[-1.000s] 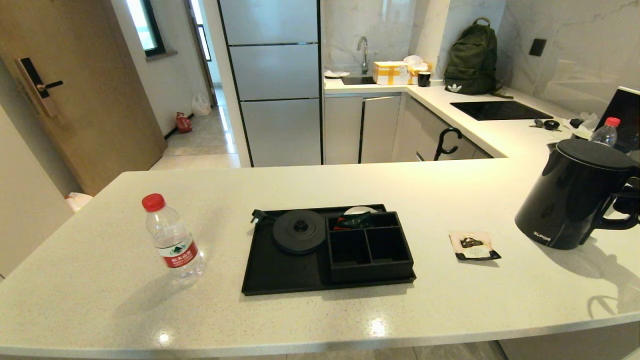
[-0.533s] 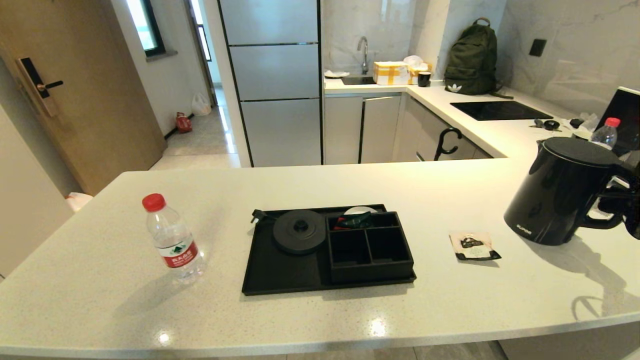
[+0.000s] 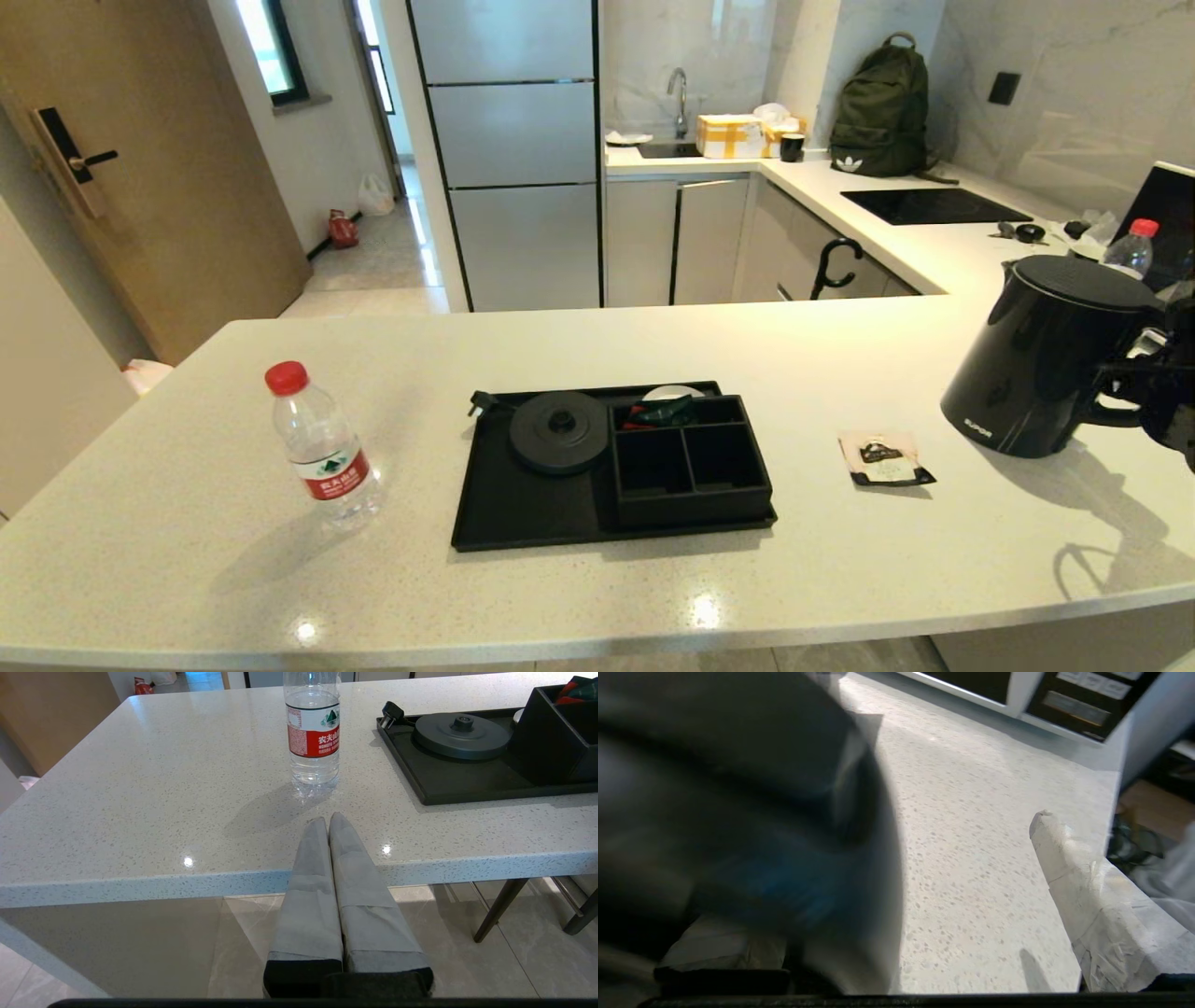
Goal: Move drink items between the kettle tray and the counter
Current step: Place it on the right
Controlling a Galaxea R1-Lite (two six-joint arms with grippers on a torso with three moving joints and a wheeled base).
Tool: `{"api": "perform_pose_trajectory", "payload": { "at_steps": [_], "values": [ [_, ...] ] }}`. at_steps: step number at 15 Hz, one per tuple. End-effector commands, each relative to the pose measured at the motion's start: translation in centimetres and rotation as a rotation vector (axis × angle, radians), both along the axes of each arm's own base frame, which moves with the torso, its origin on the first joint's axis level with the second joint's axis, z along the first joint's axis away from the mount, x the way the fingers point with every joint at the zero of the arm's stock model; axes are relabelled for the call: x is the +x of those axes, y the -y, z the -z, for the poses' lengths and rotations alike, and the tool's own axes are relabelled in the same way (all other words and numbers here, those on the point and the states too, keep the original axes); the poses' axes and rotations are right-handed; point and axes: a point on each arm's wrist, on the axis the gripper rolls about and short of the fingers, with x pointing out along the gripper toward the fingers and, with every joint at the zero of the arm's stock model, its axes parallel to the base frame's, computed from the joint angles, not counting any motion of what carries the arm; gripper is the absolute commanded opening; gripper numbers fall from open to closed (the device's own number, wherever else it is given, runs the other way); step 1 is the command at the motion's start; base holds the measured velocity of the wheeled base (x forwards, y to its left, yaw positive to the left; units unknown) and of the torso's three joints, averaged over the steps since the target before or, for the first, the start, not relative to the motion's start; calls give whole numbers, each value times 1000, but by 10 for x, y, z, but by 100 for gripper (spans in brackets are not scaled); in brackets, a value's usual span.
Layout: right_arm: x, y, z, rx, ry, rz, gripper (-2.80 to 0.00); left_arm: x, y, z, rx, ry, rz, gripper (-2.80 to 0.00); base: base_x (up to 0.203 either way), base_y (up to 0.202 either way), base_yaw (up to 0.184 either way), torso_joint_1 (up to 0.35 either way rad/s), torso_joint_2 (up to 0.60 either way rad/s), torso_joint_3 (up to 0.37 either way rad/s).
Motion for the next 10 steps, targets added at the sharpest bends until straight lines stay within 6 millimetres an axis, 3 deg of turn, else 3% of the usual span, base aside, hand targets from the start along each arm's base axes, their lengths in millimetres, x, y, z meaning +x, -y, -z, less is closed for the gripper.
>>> {"api": "perform_pose_trajectory", "payload": {
  "at_steps": [1, 6, 10],
  "values": [
    [7, -14, 1, -20, -14, 3, 0, 0, 0, 0, 0, 0, 0, -280, 0, 0, 0, 0, 0, 0],
    [18, -35, 7, -87, -54, 60, 0, 0, 0, 0, 0, 0, 0, -280, 0, 0, 0, 0, 0, 0],
    [18, -41, 19, -105, -95, 107, 0, 0, 0, 0, 0, -1, -1, -280, 0, 0, 0, 0, 0, 0]
  ]
}}
